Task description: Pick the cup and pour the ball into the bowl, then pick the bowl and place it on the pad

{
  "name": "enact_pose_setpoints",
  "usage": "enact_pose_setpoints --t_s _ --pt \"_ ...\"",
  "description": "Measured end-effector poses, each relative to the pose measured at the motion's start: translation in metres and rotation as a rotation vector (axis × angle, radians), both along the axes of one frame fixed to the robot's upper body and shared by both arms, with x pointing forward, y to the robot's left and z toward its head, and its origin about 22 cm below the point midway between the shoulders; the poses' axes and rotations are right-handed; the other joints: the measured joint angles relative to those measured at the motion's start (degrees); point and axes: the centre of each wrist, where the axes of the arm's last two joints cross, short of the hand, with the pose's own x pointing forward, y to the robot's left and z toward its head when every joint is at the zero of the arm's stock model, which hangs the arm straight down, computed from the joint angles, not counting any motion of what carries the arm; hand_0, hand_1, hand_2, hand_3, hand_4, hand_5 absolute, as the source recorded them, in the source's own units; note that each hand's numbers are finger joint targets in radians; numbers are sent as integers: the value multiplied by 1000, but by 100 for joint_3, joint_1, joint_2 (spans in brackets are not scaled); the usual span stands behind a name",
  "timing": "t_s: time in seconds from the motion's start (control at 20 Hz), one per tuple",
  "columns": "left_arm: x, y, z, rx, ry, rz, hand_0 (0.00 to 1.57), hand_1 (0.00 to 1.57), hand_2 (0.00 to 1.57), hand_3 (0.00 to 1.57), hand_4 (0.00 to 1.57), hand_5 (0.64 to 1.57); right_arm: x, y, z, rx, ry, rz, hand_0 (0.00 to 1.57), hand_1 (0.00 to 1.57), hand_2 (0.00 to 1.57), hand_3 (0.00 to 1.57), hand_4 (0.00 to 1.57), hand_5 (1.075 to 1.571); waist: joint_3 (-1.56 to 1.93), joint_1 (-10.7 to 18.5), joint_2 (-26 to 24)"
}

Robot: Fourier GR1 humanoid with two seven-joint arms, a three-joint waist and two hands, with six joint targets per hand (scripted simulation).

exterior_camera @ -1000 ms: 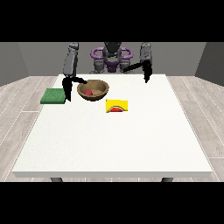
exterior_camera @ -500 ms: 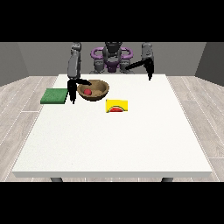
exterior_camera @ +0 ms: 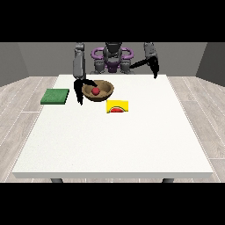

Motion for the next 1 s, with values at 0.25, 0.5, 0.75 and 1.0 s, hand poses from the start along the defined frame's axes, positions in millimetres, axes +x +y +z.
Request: enact_pose_setpoints --t_s 0.25,0.5,0.75,1.0 --pt "1 0 9 5 -13 -27 0 0 0 0 0 1568 -8 -21 -4 -146 69 -77 1571 1571 1571 1571 1053 1550 -108 167 -23" --pt "0 12 1 -10 20 -4 0 0 0 0 0 1570 -5 -26 0 -230 174 -86 1571 1571 1571 1571 1023 1555 -73 128 -226" --pt "-3 37 -19 -28 76 55 0 0 0 0 0 1570 9 -10 11 -272 314 -53 1571 1571 1571 1571 1030 1558 10 -151 -490" --pt "-7 64 -37 -32 116 120 0 0 0 0 0 1570 28 -7 40 -265 383 -10 1571 1571 1571 1571 1052 1553 38 -481 -726"
